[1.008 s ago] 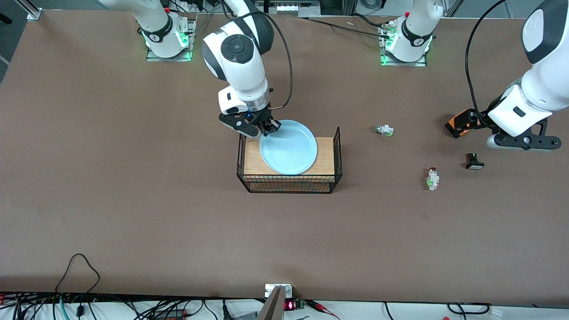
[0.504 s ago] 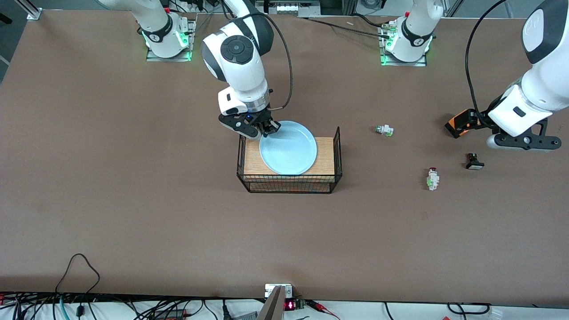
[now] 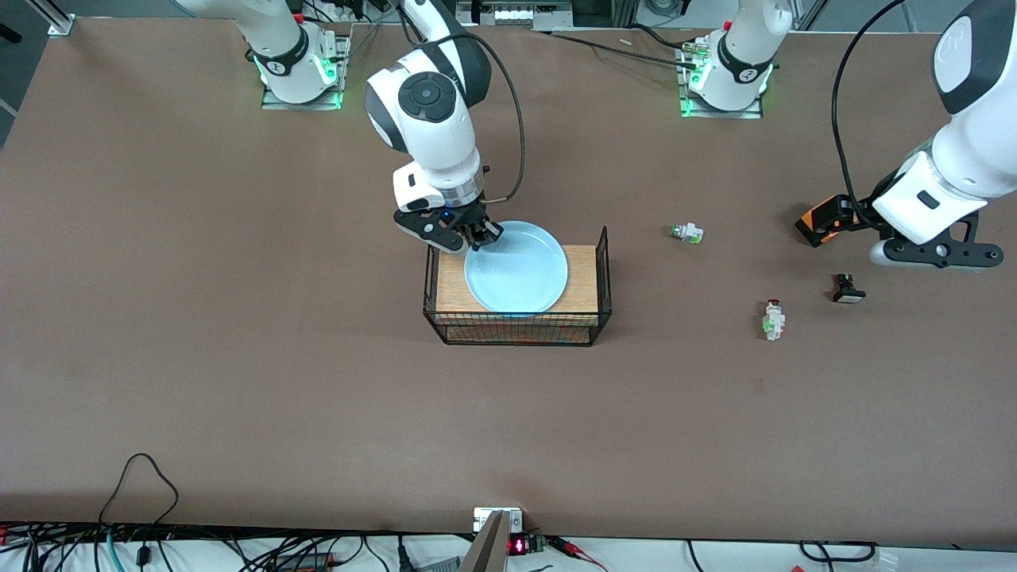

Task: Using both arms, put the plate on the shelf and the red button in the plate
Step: 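Lower the blue plate into the basket and open the right gripper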

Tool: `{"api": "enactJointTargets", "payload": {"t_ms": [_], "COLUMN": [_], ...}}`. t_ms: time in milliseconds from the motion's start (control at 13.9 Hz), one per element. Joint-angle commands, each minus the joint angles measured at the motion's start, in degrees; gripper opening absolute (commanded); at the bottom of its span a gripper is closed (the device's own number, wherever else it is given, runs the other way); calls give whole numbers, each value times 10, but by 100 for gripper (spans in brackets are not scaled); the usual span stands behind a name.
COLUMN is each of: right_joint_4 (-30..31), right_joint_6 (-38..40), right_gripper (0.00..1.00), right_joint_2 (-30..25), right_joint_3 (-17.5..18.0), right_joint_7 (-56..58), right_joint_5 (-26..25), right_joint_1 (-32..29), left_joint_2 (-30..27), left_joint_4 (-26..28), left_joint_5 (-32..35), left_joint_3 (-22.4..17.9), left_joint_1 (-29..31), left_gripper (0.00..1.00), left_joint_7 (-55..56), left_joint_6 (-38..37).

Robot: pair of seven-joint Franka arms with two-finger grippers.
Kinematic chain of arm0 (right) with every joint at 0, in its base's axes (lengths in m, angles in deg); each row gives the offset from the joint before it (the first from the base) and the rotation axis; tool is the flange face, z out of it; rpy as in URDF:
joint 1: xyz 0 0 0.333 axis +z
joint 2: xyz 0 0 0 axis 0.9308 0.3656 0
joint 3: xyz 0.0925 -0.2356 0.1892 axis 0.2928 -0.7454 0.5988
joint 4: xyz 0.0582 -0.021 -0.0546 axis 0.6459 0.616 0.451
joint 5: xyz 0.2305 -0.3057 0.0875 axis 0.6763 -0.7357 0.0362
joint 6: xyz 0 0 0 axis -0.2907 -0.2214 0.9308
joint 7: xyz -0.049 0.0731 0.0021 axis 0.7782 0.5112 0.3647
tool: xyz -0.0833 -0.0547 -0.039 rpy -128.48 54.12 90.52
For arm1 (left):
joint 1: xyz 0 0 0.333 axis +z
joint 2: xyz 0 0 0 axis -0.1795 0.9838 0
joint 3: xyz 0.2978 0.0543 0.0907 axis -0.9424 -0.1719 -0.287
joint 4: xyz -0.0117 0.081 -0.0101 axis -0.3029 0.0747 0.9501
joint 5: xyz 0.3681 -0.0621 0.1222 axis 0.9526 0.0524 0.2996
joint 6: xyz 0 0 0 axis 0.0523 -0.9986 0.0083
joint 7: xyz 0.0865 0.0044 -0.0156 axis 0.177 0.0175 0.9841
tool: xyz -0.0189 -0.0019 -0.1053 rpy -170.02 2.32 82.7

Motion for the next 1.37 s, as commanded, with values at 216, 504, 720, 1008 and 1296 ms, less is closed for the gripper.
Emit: {"api": "enactJointTargets", "payload": {"t_ms": [216, 504, 720, 1008, 1296], "right_joint_4": [-12, -12, -12, -29, -55], "right_joint_6": [-2, -2, -3, 0, 34], "right_gripper": [18, 30, 100, 100, 100], "right_joint_2": [6, 7, 7, 11, 10], "right_joint_3": [-7, -7, -7, -1, -5], "right_joint_7": [-11, -12, -5, -2, -2], "right_joint_5": [-5, -3, -13, -94, -36], "right_joint_1": [3, 3, 4, 5, 2], "left_joint_2": [6, 6, 6, 6, 6], "left_joint_4": [-16, -16, -17, -17, -17], "left_joint_5": [8, 10, 10, 5, 3], "left_joint_3": [1, 1, 2, 1, 1], "left_joint_1": [3, 2, 0, 3, 3], "left_gripper": [100, 100, 100, 100, 100], "left_joint_7": [-13, -12, -12, -12, -12], "left_joint_6": [-13, -11, -11, -11, -12]}}
